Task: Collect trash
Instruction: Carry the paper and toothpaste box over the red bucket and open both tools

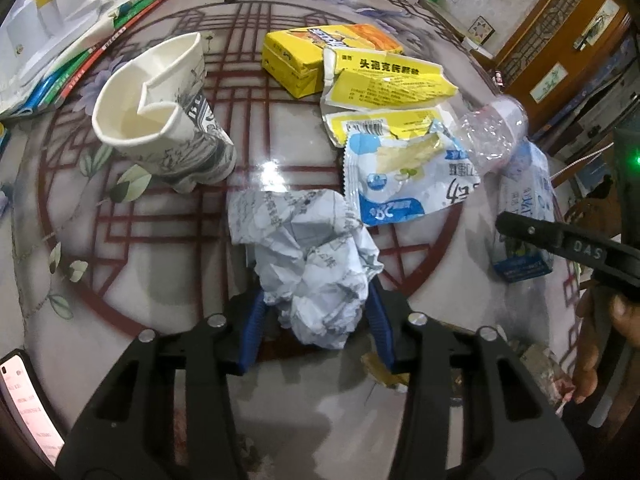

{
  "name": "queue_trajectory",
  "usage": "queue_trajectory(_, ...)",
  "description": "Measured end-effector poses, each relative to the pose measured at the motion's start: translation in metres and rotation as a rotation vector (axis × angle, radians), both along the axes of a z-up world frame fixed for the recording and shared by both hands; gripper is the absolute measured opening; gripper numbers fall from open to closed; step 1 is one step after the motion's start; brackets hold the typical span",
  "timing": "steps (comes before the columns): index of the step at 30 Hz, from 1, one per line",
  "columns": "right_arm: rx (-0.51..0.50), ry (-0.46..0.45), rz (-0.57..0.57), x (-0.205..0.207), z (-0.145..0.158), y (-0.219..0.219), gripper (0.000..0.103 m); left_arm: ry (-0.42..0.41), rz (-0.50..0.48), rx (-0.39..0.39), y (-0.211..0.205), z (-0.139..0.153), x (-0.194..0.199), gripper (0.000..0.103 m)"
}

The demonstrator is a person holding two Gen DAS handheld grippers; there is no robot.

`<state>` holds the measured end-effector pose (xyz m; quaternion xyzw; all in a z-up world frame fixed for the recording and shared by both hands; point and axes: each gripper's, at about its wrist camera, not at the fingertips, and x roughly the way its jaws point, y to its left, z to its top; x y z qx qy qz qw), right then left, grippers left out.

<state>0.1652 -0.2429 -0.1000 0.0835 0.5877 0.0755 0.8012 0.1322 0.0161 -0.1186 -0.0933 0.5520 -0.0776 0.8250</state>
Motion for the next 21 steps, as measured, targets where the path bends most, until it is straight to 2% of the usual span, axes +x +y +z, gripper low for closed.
queue_trajectory(2, -0.009, -0.002, 0.007, -0.002, 0.002, -0.002, 0.038, 0.000, 0.003, -0.005, 0.001, 0.001, -0.001, 0.042)
queue_trajectory(12, -0.055, -0.092, 0.028, -0.028, 0.028, -0.026, 0.037, -0.045, -0.029, -0.019, -0.011, 0.017, -0.019, 0.037)
queue_trajectory(13, -0.058, -0.106, 0.033, -0.031, 0.032, -0.027, 0.037, -0.057, -0.031, -0.021, -0.013, 0.022, -0.022, 0.033)
queue_trajectory(16, -0.077, -0.165, 0.050, -0.045, 0.049, -0.030, 0.037, -0.100, -0.045, -0.002, -0.018, 0.036, -0.031, 0.033)
queue_trajectory(21, -0.061, -0.204, 0.052, -0.056, 0.059, -0.038, 0.037, -0.183, -0.069, 0.056, -0.025, 0.058, -0.041, 0.033)
